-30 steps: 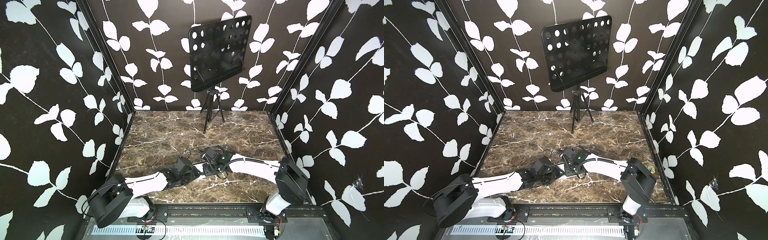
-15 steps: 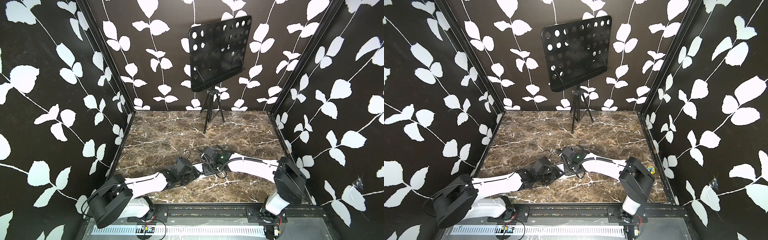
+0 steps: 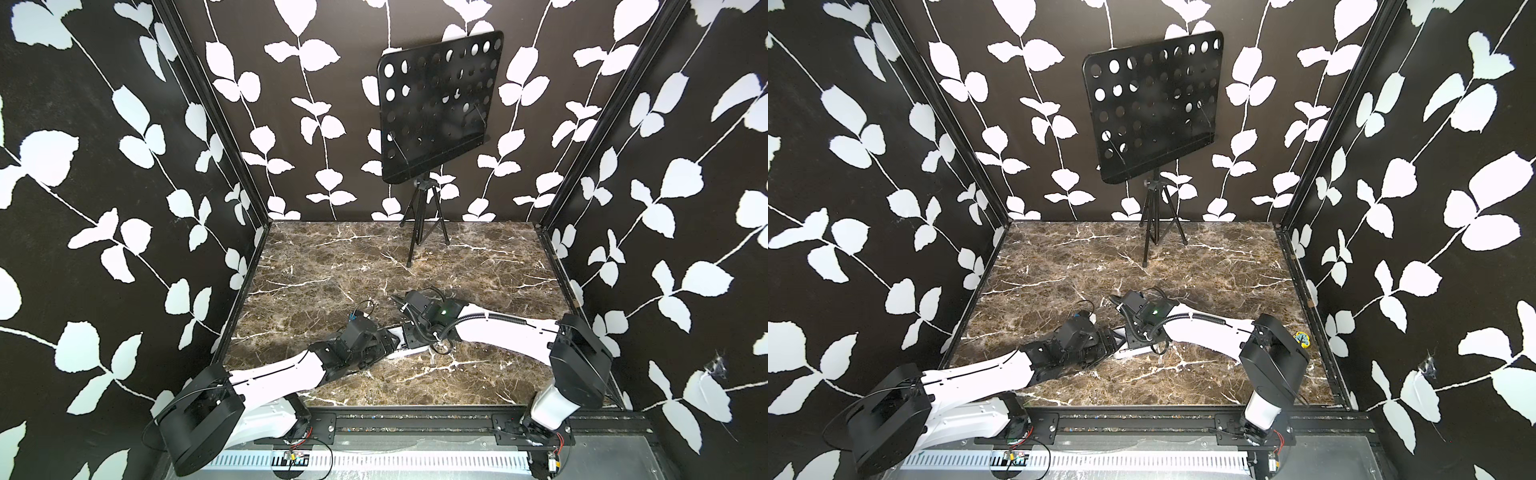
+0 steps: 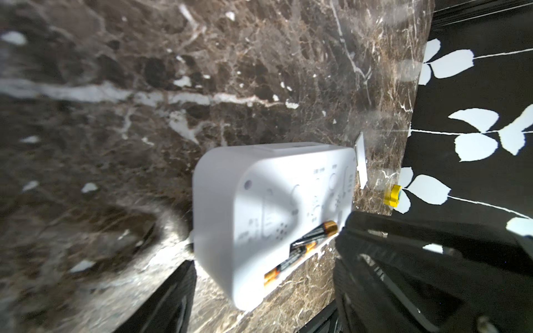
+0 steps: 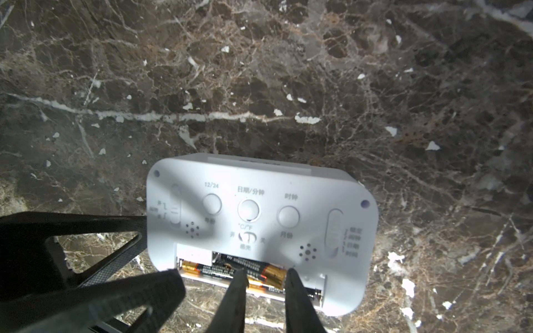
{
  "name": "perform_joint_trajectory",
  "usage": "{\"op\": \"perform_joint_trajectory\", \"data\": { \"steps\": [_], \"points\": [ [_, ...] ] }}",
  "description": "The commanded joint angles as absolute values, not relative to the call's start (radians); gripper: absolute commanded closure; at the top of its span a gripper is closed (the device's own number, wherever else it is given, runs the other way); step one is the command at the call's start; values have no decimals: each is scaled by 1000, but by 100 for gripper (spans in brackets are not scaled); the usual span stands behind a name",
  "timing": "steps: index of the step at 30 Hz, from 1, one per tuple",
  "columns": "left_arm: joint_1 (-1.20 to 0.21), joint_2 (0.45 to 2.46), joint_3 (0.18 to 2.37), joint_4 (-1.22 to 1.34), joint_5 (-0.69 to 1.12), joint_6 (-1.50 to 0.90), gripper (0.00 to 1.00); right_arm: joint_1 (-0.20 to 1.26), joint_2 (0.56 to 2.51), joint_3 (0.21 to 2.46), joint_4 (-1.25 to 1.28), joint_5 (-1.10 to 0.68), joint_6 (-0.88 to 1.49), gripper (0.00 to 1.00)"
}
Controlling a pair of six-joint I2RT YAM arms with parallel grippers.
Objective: Insert the battery into the alarm
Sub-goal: Install the battery in the alarm.
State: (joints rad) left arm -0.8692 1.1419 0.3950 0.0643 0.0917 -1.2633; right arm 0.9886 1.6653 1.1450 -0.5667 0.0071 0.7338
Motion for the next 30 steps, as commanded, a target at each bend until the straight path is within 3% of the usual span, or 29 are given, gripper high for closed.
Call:
{"op": "perform_joint_trajectory", "data": {
  "steps": [1, 10, 30],
  "points": [
    [-864, 1112, 361, 54, 75, -1259, 23, 996, 1658, 1127, -591, 12, 750, 79],
    [-861, 1138, 356, 95, 87, -1253, 24, 1001, 1675, 1127, -586, 13, 753, 87],
    [-861, 1202, 339, 204, 157, -1224, 26, 1016, 1718, 1119, -572, -23, 762, 89]
  ]
}}
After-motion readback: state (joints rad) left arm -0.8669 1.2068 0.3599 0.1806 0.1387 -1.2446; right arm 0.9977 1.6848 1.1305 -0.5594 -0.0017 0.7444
